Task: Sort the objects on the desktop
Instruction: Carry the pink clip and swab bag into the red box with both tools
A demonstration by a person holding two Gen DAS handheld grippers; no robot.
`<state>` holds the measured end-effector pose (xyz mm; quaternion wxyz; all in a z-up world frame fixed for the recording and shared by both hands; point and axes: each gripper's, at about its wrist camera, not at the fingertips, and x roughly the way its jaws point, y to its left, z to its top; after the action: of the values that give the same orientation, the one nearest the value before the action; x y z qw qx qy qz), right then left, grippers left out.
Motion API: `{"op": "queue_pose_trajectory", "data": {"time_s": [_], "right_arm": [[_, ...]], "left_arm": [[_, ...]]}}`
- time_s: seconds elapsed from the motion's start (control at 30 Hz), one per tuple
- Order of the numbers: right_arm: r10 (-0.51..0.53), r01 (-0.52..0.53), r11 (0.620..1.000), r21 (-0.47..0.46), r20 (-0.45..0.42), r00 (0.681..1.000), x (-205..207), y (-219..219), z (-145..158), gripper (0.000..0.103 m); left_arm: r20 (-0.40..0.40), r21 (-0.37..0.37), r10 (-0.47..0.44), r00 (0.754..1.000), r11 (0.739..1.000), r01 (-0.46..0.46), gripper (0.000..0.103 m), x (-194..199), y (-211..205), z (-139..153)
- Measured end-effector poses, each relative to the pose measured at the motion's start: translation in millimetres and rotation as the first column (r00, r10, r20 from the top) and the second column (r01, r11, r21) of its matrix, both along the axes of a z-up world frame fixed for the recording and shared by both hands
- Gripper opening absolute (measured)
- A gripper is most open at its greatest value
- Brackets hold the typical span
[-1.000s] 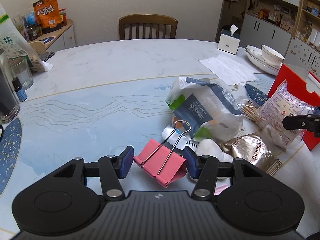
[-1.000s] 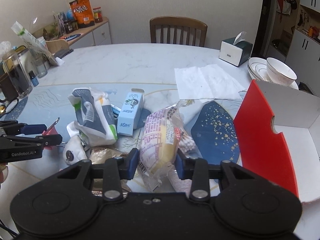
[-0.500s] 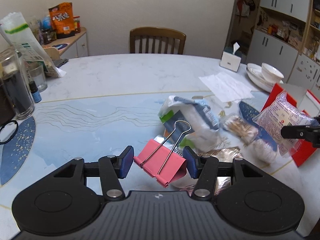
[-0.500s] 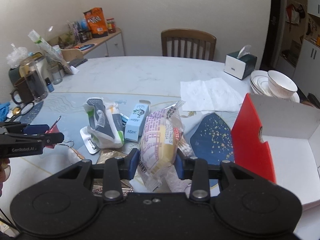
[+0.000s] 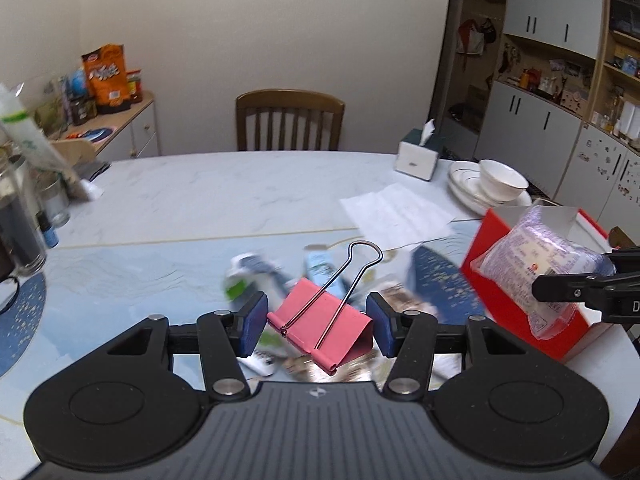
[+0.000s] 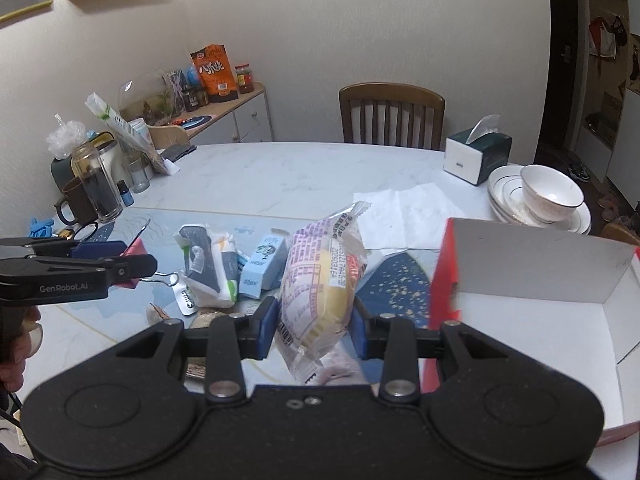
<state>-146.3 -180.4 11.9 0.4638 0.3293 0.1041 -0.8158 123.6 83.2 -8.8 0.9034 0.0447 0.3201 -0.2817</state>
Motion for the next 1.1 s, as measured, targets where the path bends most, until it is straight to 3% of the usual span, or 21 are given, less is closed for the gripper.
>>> {"op": "queue_pose_trajectory", "data": {"time_s": [0.37,0.63,1.1], "right_arm": [[-0.006,0.007,1.0,-0.02,0.03,1.0,-43.3,48.7,-0.9,0.03],[0.027,-0.024,0.995,-0.096,0.026,0.999,-59.1,76.7,21.7,0.028],[-0.072,0.076,0.992,-0.1,0.041,0.997,-93.7,126.4,19.0,0.025]], "left_arm": [[0.02,0.007,-0.078,0.997,0.997,0.078,0.053,-20.5,-70.6,13.3],[0.023,-0.008,-0.123,0.992,0.992,0.123,0.053,-32.4,-107.1,24.1],[0.058,0.012,-0.3,0.952,0.954,0.3,0.053,-57.8,-181.5,35.5]]}}
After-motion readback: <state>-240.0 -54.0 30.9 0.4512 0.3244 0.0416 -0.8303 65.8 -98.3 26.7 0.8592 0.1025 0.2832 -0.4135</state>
